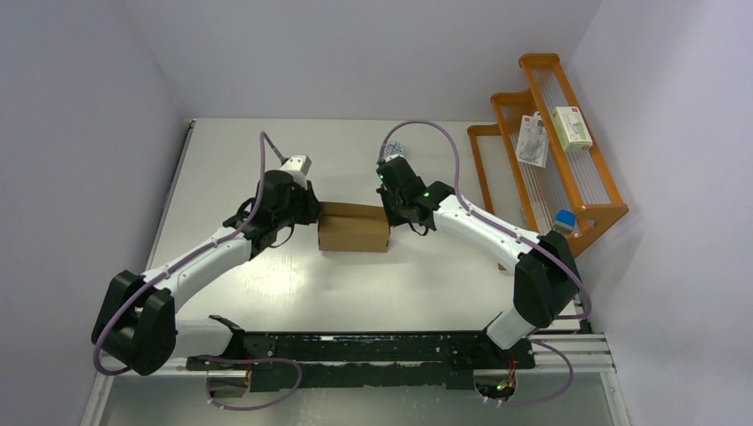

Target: Fold the paper box

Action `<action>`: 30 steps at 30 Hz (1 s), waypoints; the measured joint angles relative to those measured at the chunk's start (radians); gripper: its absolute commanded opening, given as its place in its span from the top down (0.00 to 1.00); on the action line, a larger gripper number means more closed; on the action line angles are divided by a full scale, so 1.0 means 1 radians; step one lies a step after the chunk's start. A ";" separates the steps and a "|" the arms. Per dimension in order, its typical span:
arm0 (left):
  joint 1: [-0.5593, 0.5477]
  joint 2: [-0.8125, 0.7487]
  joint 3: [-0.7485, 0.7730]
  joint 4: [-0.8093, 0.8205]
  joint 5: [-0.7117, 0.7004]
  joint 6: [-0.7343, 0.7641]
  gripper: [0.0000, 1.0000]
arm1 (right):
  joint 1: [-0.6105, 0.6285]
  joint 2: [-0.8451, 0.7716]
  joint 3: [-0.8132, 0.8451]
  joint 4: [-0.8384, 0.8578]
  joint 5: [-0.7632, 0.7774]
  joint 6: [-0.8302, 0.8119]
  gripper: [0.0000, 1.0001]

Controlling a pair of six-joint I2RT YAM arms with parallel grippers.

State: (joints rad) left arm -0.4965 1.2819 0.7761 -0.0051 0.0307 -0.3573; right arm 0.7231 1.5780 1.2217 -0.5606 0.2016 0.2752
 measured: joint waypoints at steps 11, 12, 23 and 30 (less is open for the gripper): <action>-0.054 -0.079 -0.110 0.030 -0.069 -0.109 0.86 | 0.011 0.002 0.006 -0.003 0.048 0.134 1.00; -0.056 -0.080 -0.113 0.031 -0.072 -0.115 0.86 | 0.012 0.002 0.006 -0.003 0.052 0.144 1.00; -0.086 -0.077 -0.119 0.046 -0.107 -0.156 0.86 | 0.029 0.002 0.005 -0.006 0.117 0.167 1.00; -0.095 -0.060 -0.115 0.061 -0.116 -0.180 0.86 | 0.052 -0.011 -0.021 0.005 0.169 0.134 1.00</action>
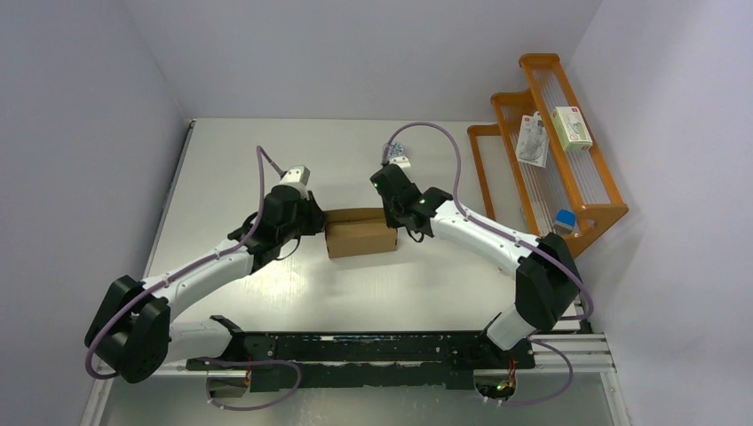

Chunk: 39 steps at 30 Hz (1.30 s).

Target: Fold the paper box

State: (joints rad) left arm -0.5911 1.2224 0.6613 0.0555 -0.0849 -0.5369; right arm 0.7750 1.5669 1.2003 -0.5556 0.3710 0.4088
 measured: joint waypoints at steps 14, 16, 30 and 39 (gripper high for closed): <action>-0.023 0.009 0.003 0.006 -0.044 -0.063 0.84 | 0.018 -0.031 -0.062 0.055 0.038 0.011 1.00; -0.025 0.009 0.003 0.005 -0.053 -0.076 0.84 | 0.026 -0.033 -0.066 0.058 0.048 0.016 1.00; -0.050 0.007 0.003 -0.010 -0.137 -0.136 0.82 | 0.087 -0.057 -0.105 0.072 0.116 0.050 1.00; -0.075 -0.020 -0.019 -0.021 -0.183 -0.105 0.84 | 0.104 -0.087 -0.145 0.109 0.119 0.055 1.00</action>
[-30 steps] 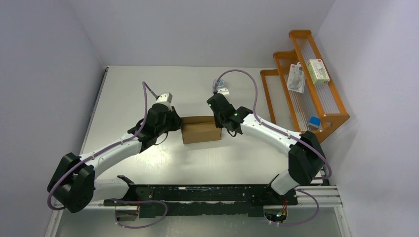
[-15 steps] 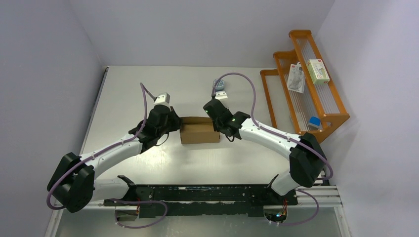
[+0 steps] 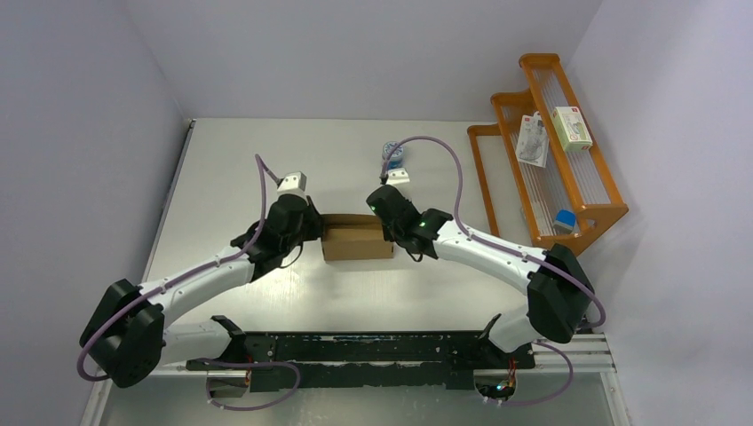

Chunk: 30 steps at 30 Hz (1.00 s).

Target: Fold the paper box

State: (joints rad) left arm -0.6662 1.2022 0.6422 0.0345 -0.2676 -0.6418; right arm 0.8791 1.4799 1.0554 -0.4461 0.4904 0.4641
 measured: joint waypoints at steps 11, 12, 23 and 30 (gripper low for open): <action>-0.034 -0.051 -0.081 0.050 -0.047 0.026 0.85 | 0.013 -0.057 -0.084 0.096 -0.018 0.006 1.00; -0.040 -0.058 -0.097 0.062 -0.051 0.026 0.84 | 0.014 -0.066 -0.097 0.108 -0.022 0.006 0.99; -0.065 -0.112 -0.179 0.147 -0.071 0.042 0.79 | 0.022 -0.138 -0.165 0.179 -0.107 0.003 0.58; -0.078 -0.130 -0.196 0.124 -0.034 0.039 0.59 | 0.018 -0.220 -0.166 0.199 -0.166 0.009 0.47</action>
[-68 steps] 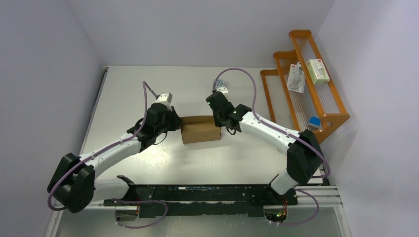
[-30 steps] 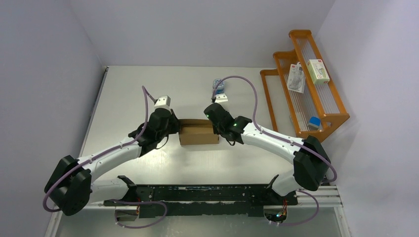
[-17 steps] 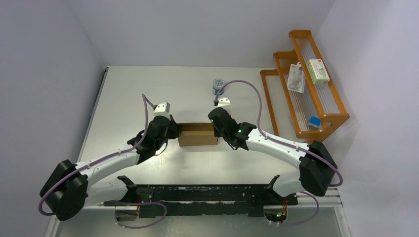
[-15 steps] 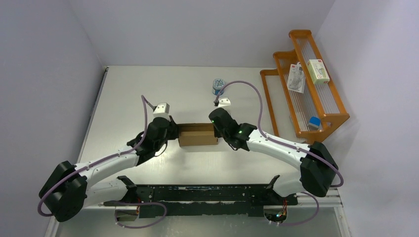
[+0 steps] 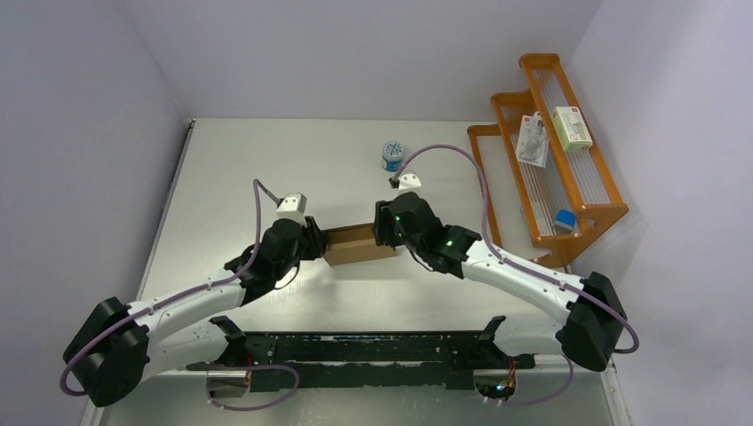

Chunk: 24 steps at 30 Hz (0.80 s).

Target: Fold the paper box

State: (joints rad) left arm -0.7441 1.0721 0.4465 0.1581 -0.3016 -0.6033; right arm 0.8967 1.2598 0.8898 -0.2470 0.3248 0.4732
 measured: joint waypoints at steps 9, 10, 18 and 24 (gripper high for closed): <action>-0.008 -0.104 -0.001 -0.074 0.040 -0.018 0.49 | -0.040 -0.034 0.000 0.033 -0.042 0.023 0.43; -0.008 -0.107 -0.001 -0.080 0.042 -0.019 0.49 | -0.045 -0.034 0.000 0.032 -0.045 0.022 0.43; -0.009 -0.160 0.008 -0.183 0.050 -0.050 0.45 | -0.077 -0.035 0.000 0.034 -0.048 0.019 0.47; -0.009 -0.178 0.097 -0.249 0.005 -0.068 0.45 | -0.103 -0.008 0.000 0.040 -0.048 0.022 0.52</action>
State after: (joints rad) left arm -0.7532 0.8940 0.5438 -0.0914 -0.2966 -0.6712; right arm 0.7940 1.2522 0.8898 -0.2070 0.2764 0.4950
